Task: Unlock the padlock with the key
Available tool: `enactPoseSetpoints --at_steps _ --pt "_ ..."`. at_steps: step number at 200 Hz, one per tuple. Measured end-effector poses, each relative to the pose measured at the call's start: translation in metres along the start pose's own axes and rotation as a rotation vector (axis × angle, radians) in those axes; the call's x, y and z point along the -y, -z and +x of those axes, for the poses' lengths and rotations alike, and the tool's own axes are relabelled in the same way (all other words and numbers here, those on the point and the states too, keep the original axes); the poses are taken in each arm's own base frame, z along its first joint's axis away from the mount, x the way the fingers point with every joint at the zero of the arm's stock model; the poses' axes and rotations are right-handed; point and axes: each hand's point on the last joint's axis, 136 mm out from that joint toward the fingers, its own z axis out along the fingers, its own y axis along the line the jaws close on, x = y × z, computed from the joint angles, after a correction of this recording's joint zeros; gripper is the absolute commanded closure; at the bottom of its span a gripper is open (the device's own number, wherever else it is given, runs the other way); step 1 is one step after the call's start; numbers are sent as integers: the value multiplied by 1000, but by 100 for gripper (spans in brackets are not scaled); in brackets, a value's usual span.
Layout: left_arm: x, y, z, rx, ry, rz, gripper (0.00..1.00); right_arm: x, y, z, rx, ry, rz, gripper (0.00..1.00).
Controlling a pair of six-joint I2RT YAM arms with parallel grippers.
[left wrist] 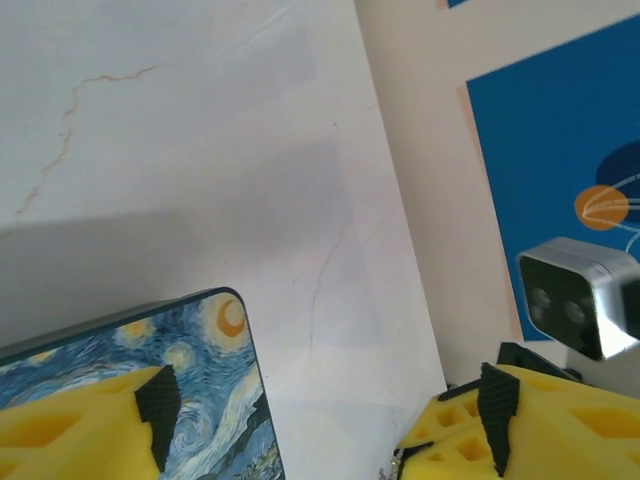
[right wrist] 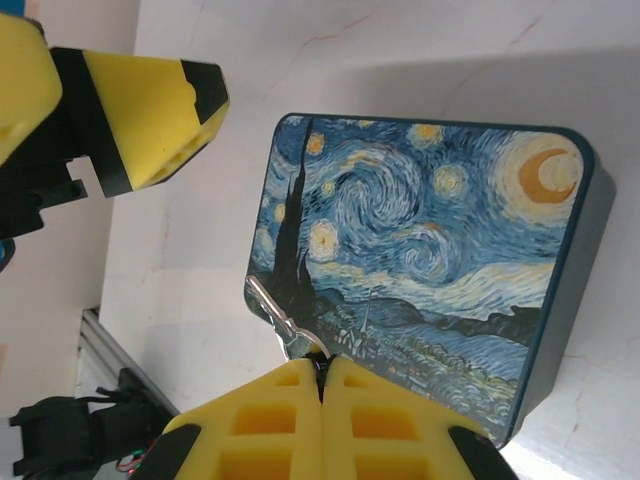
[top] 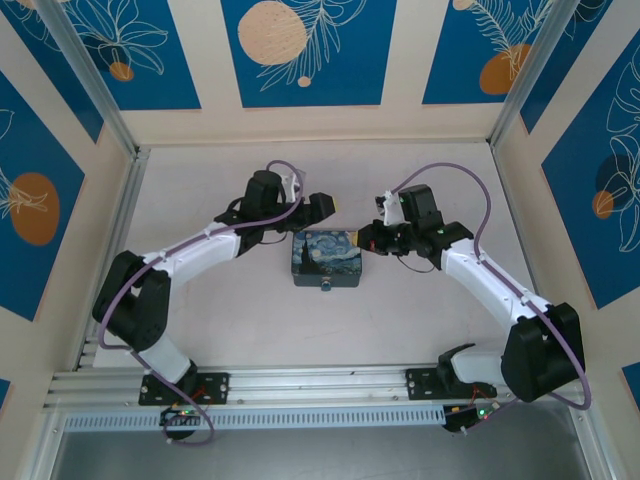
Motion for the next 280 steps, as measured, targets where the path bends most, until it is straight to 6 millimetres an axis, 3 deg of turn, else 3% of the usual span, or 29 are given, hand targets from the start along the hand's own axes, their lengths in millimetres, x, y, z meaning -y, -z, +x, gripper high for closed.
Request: enactPoseSetpoints --at_steps 72,132,168,280 --pt "15 -7 7 -29 -23 74 55 -16 3 -5 -5 -19 -116 100" --pt "19 -16 24 -99 -30 117 60 -19 1 -6 -20 -33 -150 100" --pt "21 -17 27 -115 -37 128 67 -18 -1 -5 -28 -38 -152 100" --pt "26 -18 32 -126 -48 148 73 -16 -4 -4 -36 -50 -150 100"
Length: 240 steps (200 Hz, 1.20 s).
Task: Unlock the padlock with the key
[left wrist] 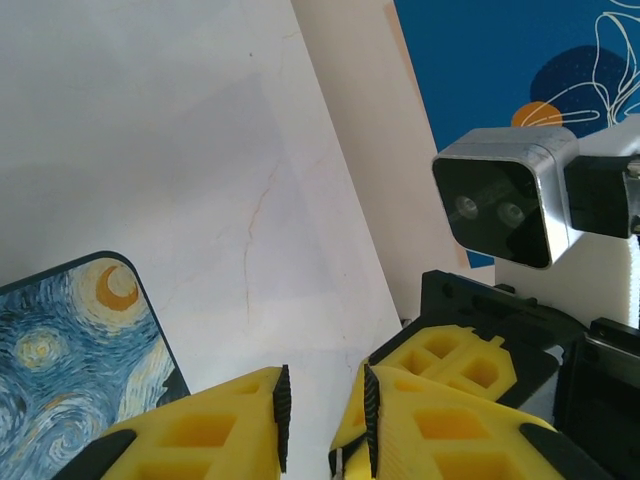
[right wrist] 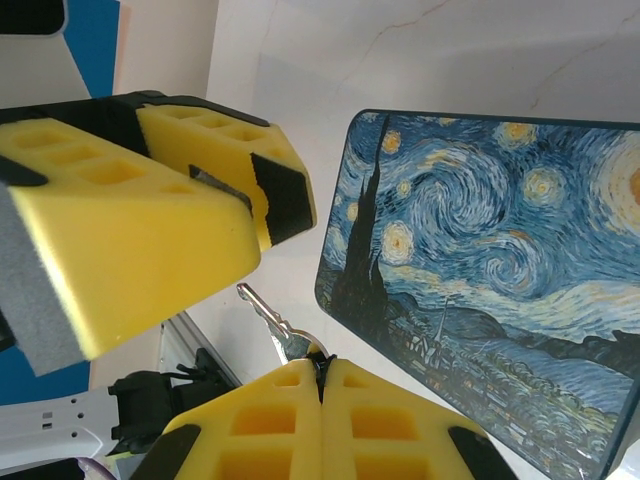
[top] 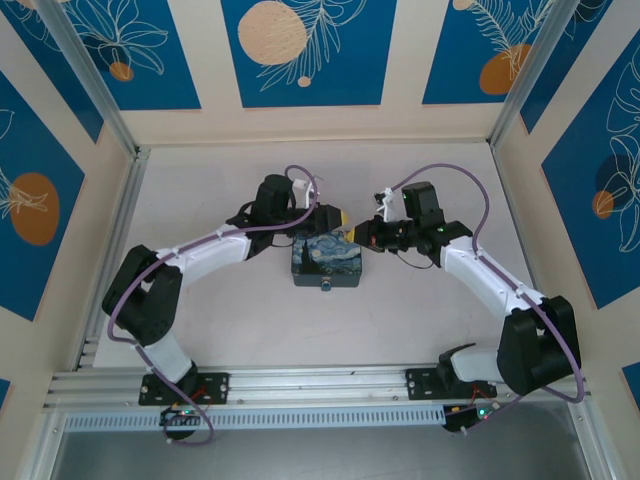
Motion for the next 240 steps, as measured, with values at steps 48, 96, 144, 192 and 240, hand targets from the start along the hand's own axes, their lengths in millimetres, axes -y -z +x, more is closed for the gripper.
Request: enactPoseSetpoints --at_steps 48,96,144,192,240 --pt "1 -1 3 -10 -1 5 73 2 1 -2 7 -3 2 100" --pt "-6 -2 10 -21 12 -7 75 4 2 -5 14 -7 4 100" --pt "-6 -2 11 -23 11 -6 82 4 2 -5 14 -8 4 100" --pt "-4 -4 13 -28 7 -1 95 4 2 -5 14 -9 5 100" --pt "-1 -5 14 -30 2 -1 100 9 3 -4 19 -24 10 44"
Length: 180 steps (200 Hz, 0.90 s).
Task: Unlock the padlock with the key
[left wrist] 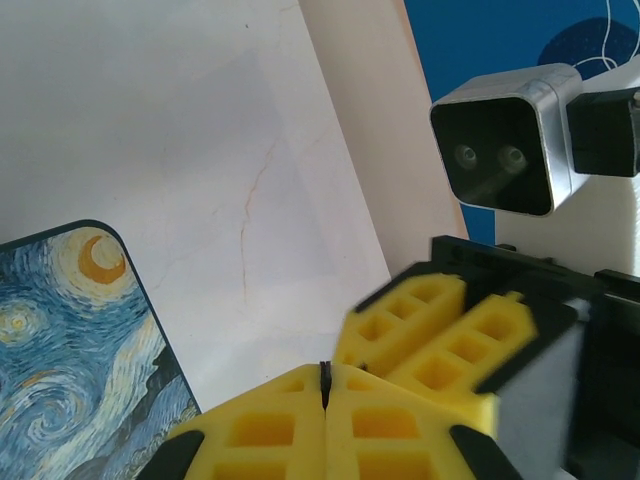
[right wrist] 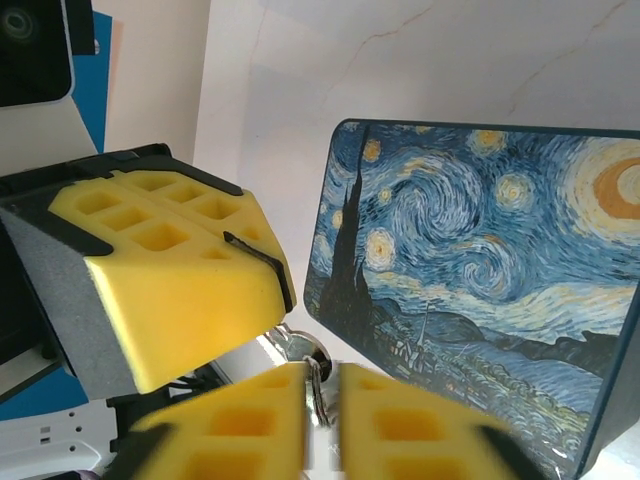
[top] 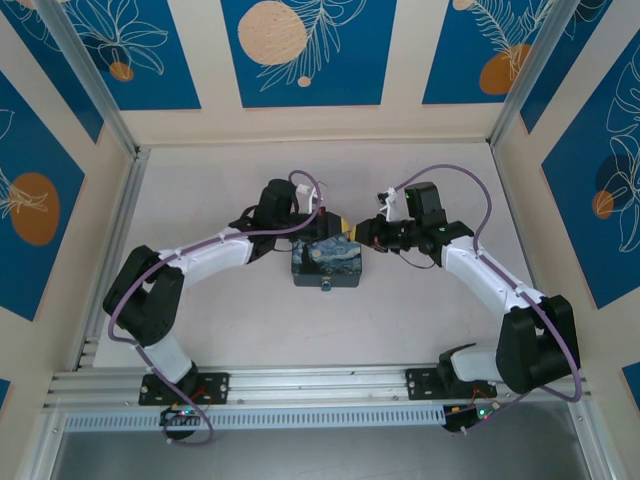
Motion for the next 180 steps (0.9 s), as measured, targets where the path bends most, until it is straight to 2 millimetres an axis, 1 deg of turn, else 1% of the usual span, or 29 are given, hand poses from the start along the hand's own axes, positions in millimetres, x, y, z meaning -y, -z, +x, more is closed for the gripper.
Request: enactPoseSetpoints --at_steps 1,2,17,35,46,49,53,58,60,106,132,147,161,174,180 --pt "0 0 0 0 -1 -1 100 0 0 0 1 -1 0 44" --pt "0 0 0 -1 -2 -2 100 1 1 0 3 -2 1 40" --pt "-3 0 0 3 -15 -19 100 8 7 -2 26 -22 8 30" --pt "-5 1 -2 10 -35 -51 100 19 22 -6 74 -66 17 23" --pt "-5 3 -6 18 -53 -71 100 21 30 -9 101 -77 14 21" --pt "-4 4 -7 21 -61 -76 100 21 32 -11 110 -84 14 19" --pt "-3 5 -8 26 -69 -81 100 21 34 -12 118 -84 11 14" --pt "-2 6 -10 32 -77 -87 100 21 36 -14 128 -88 7 1" --pt "-1 7 -11 35 -81 -88 100 21 37 -15 134 -91 4 0" --pt "14 18 -29 107 -149 -112 100 20 49 -26 246 -117 -44 0" --pt "22 26 -38 156 -171 -118 100 20 49 -37 296 -127 -116 0" --pt "28 30 -45 191 -188 -113 100 14 46 -45 321 -113 -173 7" --pt "34 33 -50 220 -199 -104 100 9 44 -52 339 -102 -225 22" --pt "37 35 -55 248 -201 -96 100 3 42 -58 350 -93 -270 30" --pt "38 35 -57 260 -197 -90 100 -1 41 -61 354 -83 -291 37"
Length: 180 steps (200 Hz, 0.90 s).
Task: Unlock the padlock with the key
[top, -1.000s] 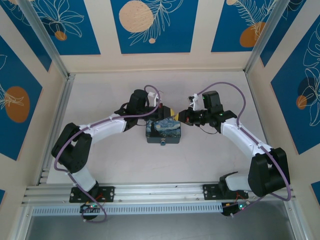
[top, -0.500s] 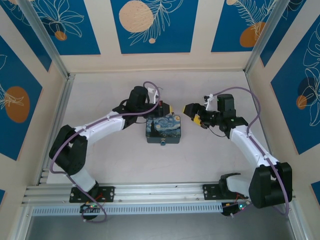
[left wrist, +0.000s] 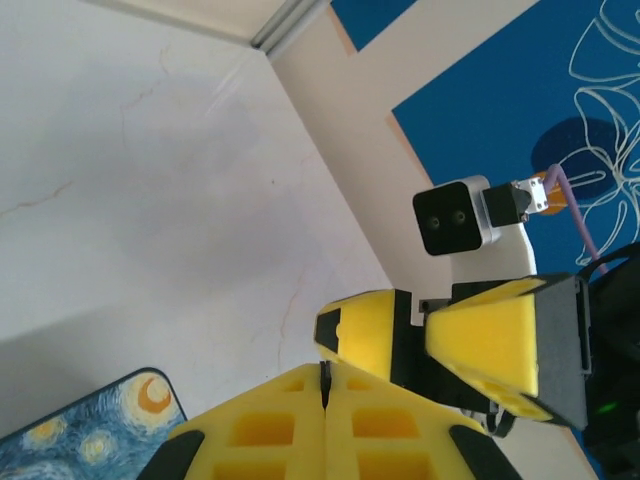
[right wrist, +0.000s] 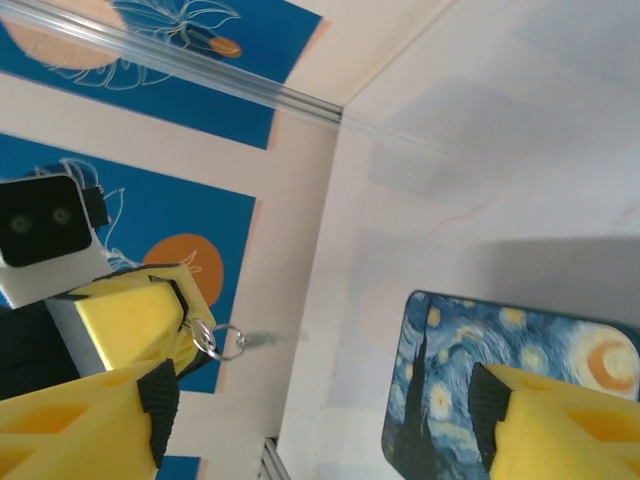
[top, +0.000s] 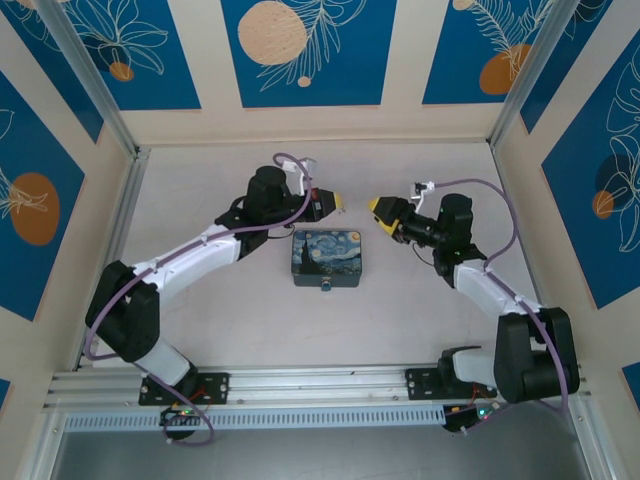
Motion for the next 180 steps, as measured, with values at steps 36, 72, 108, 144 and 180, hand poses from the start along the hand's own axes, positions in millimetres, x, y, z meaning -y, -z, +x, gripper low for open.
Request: enactPoseSetpoints --at_steps 36,72,108,144,180 --pt "-5 0 -2 50 62 10 100 -24 -11 -3 -5 60 -106 57" --pt "-8 0 -1 79 125 28 100 -43 -21 0 -33 105 -169 60" --pt "-1 1 -9 113 150 63 100 -43 -33 4 -58 106 -190 61" --pt "5 2 -15 138 166 94 100 -37 -44 8 -81 81 -194 63" --pt "4 2 -16 146 180 95 100 -39 -48 8 -83 76 -211 66"
